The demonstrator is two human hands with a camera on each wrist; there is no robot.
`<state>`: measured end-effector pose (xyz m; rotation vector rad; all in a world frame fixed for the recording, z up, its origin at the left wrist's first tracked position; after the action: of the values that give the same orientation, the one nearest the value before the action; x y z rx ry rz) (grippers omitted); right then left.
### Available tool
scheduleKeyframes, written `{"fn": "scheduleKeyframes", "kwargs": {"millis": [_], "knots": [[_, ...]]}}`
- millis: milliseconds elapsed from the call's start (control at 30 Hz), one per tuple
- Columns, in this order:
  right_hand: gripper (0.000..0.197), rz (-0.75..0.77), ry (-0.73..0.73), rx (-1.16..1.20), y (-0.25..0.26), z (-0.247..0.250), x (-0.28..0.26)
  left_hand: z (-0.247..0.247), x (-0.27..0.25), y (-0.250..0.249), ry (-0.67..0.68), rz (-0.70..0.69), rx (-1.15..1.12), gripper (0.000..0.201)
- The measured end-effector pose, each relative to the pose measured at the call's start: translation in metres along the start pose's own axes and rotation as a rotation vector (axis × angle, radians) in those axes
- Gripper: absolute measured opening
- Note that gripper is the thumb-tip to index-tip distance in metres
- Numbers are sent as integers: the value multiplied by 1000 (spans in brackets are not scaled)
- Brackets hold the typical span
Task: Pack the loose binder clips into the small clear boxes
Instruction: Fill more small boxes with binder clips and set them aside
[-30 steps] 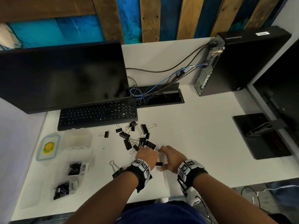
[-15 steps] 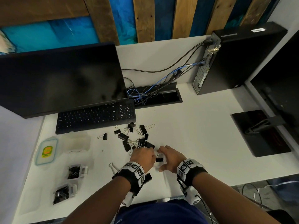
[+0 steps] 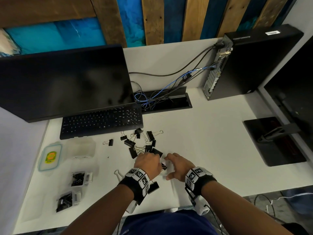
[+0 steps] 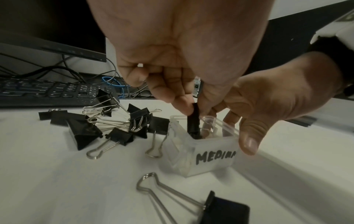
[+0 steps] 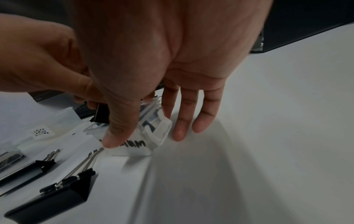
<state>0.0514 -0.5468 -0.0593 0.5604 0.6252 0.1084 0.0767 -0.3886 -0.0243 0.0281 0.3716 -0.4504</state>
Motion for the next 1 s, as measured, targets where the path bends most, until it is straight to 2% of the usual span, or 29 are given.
{"fn": "scheduleKeyframes", "kwargs": {"millis": [133, 267, 367, 533, 667, 800, 900, 1000], "knots": [[79, 7, -5, 0, 0, 0, -1, 3, 0, -2, -44, -17, 64, 28], [79, 11, -5, -9, 0, 0, 0, 0, 3, -8, -14, -78, 119, 25], [74, 13, 0, -9, 1, 0, -1, -3, 8, -13, 27, -129, 82, 28], [74, 10, -4, -21, 1, 1, -2, -3, 7, -9, 15, -107, -3, 23], [78, 4, 0, -30, 2, 1, -2, -5, 2, -8, 99, -86, 106, 24], [77, 1, 1, -34, 2, 1, -2, -13, 2, -12, 195, -137, 133, 33], [76, 7, 5, -34, 3, 3, -3, -16, 0, -9, 156, -154, 10, 42], [75, 13, 5, -40, 3, 2, -3, -14, -4, 5, 14, -96, -207, 47]]}}
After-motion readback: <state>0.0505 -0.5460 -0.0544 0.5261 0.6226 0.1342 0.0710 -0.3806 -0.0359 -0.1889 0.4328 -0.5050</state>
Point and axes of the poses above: each hand's wrist, its own x-axis towards the middle knuckle, its own z-axis out of the back of the hand, y = z × x, the point moved 2 cm from there along x, towards the middle knuckle, and after that the axes turned 3 degrees about -x, right-handed, at the moved point
